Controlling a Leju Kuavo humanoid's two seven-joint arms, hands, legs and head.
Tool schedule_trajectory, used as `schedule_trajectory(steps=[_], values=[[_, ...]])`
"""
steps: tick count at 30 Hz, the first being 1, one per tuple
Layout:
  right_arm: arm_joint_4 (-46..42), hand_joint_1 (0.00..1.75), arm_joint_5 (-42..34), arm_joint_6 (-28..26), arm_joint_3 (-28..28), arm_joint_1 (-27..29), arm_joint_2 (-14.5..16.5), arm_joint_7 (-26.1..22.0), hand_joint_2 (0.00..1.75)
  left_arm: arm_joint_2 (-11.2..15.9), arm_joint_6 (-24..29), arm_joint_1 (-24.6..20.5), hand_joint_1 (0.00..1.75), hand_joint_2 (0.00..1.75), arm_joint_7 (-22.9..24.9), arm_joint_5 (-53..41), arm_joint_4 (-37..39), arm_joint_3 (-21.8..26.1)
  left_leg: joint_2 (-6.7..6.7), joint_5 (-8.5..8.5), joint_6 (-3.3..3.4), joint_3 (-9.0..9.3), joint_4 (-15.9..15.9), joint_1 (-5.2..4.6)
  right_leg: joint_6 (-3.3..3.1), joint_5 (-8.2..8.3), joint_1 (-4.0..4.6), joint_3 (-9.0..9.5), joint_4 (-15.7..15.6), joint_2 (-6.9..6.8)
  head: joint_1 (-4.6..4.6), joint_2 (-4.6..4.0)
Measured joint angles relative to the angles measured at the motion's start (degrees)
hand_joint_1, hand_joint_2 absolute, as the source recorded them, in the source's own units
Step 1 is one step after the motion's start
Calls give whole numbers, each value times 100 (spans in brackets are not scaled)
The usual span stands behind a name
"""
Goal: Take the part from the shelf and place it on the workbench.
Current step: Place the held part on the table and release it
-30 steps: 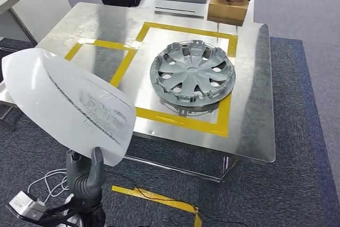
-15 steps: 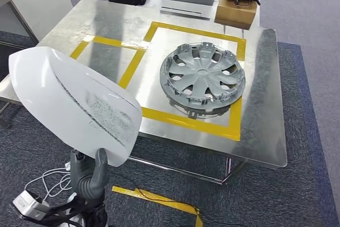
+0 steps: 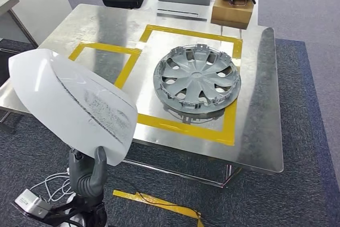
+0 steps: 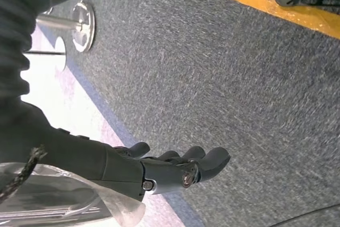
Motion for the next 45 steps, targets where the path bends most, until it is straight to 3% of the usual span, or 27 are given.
schedule_trajectory(steps=[1,3,5,8,10,13,14,15,16,18,20,23,25,26,28,29,30,31,32,34,36,39,41,44,45], values=[[-1,0,-2,0,0,1,0,1,175,0,6,1,175,175,0,2,2,3,0,164,-5,42,-140,13,7,-10,-1,17,2,5,-1,0],[-1,0,-2,0,0,1,0,1,175,0,9,0,175,175,0,2,3,5,0,601,7,362,-884,25,44,-42,2,62,5,15,0,0],[-1,0,-3,0,1,-2,0,1,175,-3,23,-2,175,175,3,2,5,4,-4,786,46,596,-1447,12,102,-66,17,68,17,19,5,0],[-1,0,-8,-3,1,-9,0,5,175,-10,61,7,175,175,18,4,7,5,-13,781,145,610,-1559,-3,201,-64,13,45,-4,7,24,0],[-1,0,-8,-8,0,-12,0,7,175,-14,76,1,175,175,28,5,7,1,-6,806,223,627,-1604,12,253,-195,2,-44,161,5,47,0],[-1,0,-8,-14,0,-9,0,7,175,-15,100,-3,175,175,48,26,9,-5,10,808,285,633,-1622,7,287,-695,2,-546,1189,7,86,0],[-1,0,-9,-16,0,-2,0,7,175,-14,110,-1,175,175,63,43,12,-6,12,804,292,635,-1620,-1,293,-784,2,-703,1496,7,87,0],[-1,0,-11,-20,0,4,0,7,175,-14,118,-1,175,175,85,68,17,-6,8,800,296,639,-1618,-8,293,-762,3,-773,1610,8,88,0],[-1,0,-13,-26,0,8,0,7,175,-13,129,-2,175,175,114,96,25,-6,3,795,297,649,-1617,-12,285,-627,4,-730,1492,8,90,0],[-1,0,-15,-42,0,6,0,7,175,-13,150,-2,175,175,169,136,36,-6,-8,778,283,681,-1617,-18,242,-226,8,-380,745,8,91,0],[-1,0,-16,-61,0,-7,-1,7,175,-13,163,-5,175,175,198,149,42,-6,-11,758,238,691,-1606,-36,196,-36,24,-50,123,13,87,0],[-1,0,-13,-73,0,-4,-2,8,175,-11,150,-12,175,175,255,211,54,-7,-5,757,154,691,-1614,-41,143,-27,34,31,-12,22,82,0],[-1,0,3,-72,0,0,-1,7,175,-7,87,-34,175,175,322,328,60,-8,-3,650,92,652,-1490,-34,87,-3,8,54,-51,14,68,0],[-1,0,18,-70,0,-3,0,5,175,-5,57,-55,175,175,350,355,65,-10,-2,511,62,558,-1267,-27,61,5,-7,65,-69,7,58,0],[0,0,51,-64,3,-7,0,0,175,2,44,-130,175,175,387,257,99,-17,-1,153,14,224,-532,-8,35,-1,-7,68,-70,-5,41,0],[0,0,63,-61,4,-8,0,-2,175,8,60,-179,175,175,399,166,126,-20,-1,41,-1,63,-198,1,32,-3,-7,69,-69,-9,45,0],[0,0,70,-58,6,-10,0,-2,175,15,74,-230,175,175,408,95,156,-24,-1,35,-10,-22,-29,6,31,-6,-6,73,-67,-9,44,0],[0,0,73,-56,7,-12,0,-2,175,22,85,-279,175,175,415,55,184,-25,0,143,-10,-5,-78,11,34,-8,-6,81,-66,-4,44,0],[0,0,74,-55,9,-16,0,-2,175,27,92,-320,175,175,421,37,205,-25,0,345,-1,118,-349,15,40,-13,-6,96,-65,4,44,0],[-1,0,75,-51,12,-20,0,-3,175,31,98,-390,175,175,428,18,238,-27,0,722,34,471,-1129,11,70,-30,5,116,-56,19,44,0],[-1,0,76,-48,13,-25,0,-4,175,32,99,-435,175,175,431,10,260,-32,-2,823,80,649,-1559,-7,120,-39,24,99,-43,21,52,0],[-1,0,76,-46,14,-36,0,-4,175,31,98,-454,175,175,433,4,275,-38,-5,815,171,649,-1625,-17,213,-51,17,70,-40,11,61,0],[-1,0,76,-46,24,-43,0,-11,175,30,92,-496,175,175,445,-47,287,-60,4,840,242,655,-1660,3,263,-239,8,-81,242,11,82,0],[1,0,76,-33,121,-41,-3,-47,175,59,-44,-759,175,175,553,-159,374,-138,7,850,289,635,-1663,-2,302,-710,4,-632,1329,13,110,0],[1,0,76,-16,176,-41,-5,-62,175,78,-162,-911,175,175,624,-134,436,-156,4,851,292,633,-1662,-6,307,-741,5,-757,1555,13,111,0]])
